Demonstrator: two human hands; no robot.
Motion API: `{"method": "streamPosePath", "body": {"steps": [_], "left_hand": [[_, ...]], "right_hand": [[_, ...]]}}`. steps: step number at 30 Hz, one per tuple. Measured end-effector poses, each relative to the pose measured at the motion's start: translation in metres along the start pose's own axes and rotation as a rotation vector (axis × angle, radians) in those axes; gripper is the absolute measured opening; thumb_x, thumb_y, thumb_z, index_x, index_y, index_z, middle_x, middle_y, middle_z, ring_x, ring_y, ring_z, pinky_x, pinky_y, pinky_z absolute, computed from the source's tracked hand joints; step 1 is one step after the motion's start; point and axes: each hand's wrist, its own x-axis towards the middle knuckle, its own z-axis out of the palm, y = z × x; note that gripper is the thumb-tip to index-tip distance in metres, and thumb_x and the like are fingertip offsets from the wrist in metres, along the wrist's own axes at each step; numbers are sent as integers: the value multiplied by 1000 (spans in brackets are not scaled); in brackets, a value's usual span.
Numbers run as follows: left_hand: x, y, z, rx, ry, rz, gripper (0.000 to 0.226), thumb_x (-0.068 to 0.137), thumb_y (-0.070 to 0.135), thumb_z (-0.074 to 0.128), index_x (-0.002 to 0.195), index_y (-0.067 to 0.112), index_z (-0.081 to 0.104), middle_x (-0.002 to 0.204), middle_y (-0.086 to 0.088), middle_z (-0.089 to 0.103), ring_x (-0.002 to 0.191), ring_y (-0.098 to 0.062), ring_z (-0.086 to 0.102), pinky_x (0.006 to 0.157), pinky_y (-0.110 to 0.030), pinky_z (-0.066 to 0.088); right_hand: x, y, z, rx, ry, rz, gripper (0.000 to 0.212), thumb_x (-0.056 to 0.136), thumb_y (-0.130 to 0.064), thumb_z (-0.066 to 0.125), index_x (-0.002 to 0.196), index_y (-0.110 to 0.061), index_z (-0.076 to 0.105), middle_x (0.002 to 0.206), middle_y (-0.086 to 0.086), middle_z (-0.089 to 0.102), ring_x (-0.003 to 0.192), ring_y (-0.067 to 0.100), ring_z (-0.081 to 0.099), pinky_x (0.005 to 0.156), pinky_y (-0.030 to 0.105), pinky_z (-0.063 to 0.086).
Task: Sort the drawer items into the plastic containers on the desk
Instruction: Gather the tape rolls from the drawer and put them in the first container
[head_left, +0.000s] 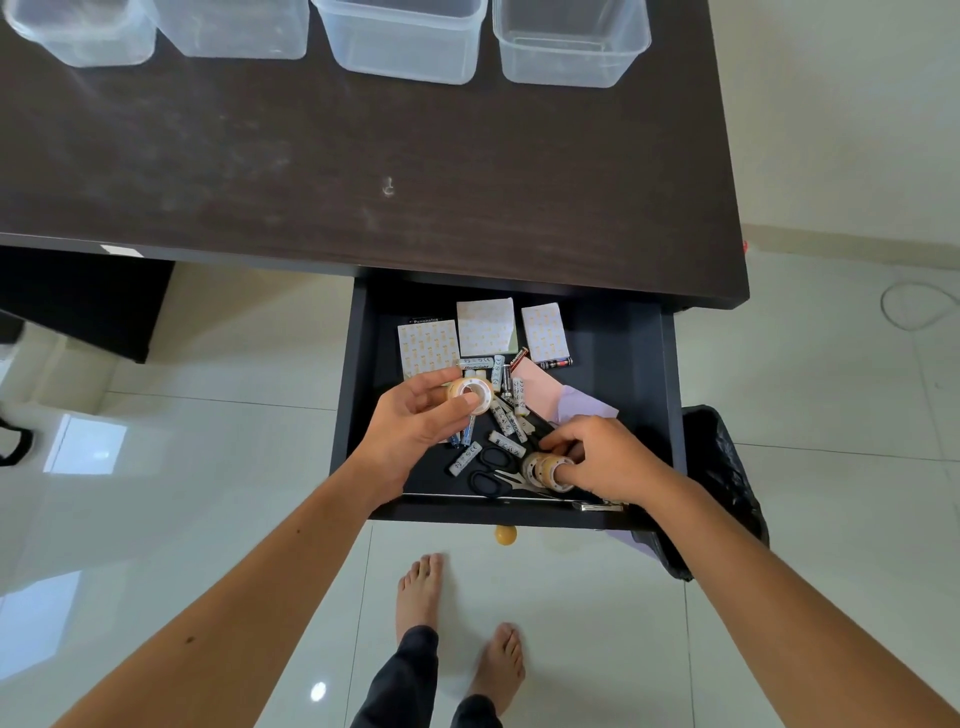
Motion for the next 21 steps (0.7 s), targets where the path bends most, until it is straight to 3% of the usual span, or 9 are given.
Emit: {"method": "streamPosePath", "body": {"steps": [10,14,21], "left_hand": [[-4,3,-3,-13,-1,5,50,87,16,84,134,15,67,119,-8,79,113,-23,76,95,-34,62],[-6,4,-4,-13,-7,7,50,87,16,84,135,14,67,118,-7,79,113,-22,76,95,-33,62],[-8,5,-6,-5,-3,3,48,88,15,83,133,15,68,117,-6,80,112,-20,77,90,-30,63]], "right_hand": [[0,-3,4,17,5,23,41,91,-25,77,132,-23,73,116,-6,77,94,10,72,86,24,60],[1,-7,5,8,-3,12,41,90,-25,78,131,-22,73,121,-7,76,98,7,68,77,12,50],[1,-9,2,92,-74,13,28,86,-23,81,113,-29,73,98,-16,73,93,9,70,73,15,52]]}}
